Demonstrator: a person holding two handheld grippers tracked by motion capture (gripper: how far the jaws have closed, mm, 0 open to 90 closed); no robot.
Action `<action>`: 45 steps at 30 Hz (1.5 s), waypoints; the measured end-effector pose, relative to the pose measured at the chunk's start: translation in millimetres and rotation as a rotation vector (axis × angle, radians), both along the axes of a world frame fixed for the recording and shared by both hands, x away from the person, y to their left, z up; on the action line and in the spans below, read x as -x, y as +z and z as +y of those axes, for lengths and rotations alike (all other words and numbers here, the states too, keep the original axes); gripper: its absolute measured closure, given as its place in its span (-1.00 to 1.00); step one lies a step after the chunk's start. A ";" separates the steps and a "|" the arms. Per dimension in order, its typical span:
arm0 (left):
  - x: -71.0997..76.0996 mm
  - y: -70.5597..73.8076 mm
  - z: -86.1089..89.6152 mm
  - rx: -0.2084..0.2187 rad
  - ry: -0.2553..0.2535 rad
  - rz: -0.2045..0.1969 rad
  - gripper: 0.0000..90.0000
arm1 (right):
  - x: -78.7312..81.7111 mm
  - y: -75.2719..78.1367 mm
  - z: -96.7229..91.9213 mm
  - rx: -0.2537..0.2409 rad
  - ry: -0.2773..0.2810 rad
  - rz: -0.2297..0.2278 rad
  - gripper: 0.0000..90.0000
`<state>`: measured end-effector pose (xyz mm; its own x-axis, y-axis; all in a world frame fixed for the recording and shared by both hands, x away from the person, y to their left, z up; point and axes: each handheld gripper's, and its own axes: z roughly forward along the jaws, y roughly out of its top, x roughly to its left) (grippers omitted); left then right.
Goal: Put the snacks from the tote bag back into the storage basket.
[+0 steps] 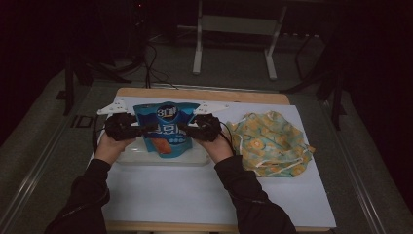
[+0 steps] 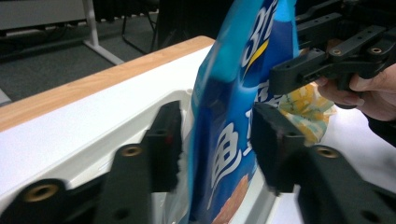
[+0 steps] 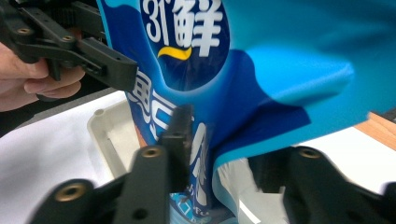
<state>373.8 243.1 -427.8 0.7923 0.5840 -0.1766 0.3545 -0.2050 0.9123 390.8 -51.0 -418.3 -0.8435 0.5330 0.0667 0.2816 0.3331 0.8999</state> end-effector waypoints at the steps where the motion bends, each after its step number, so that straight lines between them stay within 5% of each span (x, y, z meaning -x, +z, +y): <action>1: 0.4 0.5 -0.1 0.008 -0.010 0.007 0.04 | 0.0 0.8 -0.5 0.005 0.004 0.000 0.27; 14: 9.8 -3.2 3.0 0.030 0.001 -0.002 -0.71 | 1.6 5.7 -15.6 -0.014 0.032 0.021 -0.55; 18: 13.7 -5.3 5.5 0.007 0.038 0.015 -0.73 | 2.6 6.6 -20.7 -0.007 0.007 0.015 -0.62; 25: 28.5 -13.4 16.2 0.053 0.101 0.036 -0.78 | 10.1 8.4 -36.0 0.027 0.009 0.002 -0.64; 39: 57.9 -20.5 9.6 0.052 0.086 0.041 -0.78 | 24.9 6.1 -70.0 0.037 0.003 -0.011 -0.64; 45: 75.1 -26.1 -9.2 0.035 0.045 0.055 -0.78 | 37.2 3.5 -89.6 0.053 0.004 -0.013 -0.64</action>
<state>298.7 233.9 -453.9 0.7538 0.6117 -0.2399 0.4122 -0.1559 0.8977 353.6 -140.7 -414.8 -0.8463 0.5320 0.0276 0.2689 0.3817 0.8843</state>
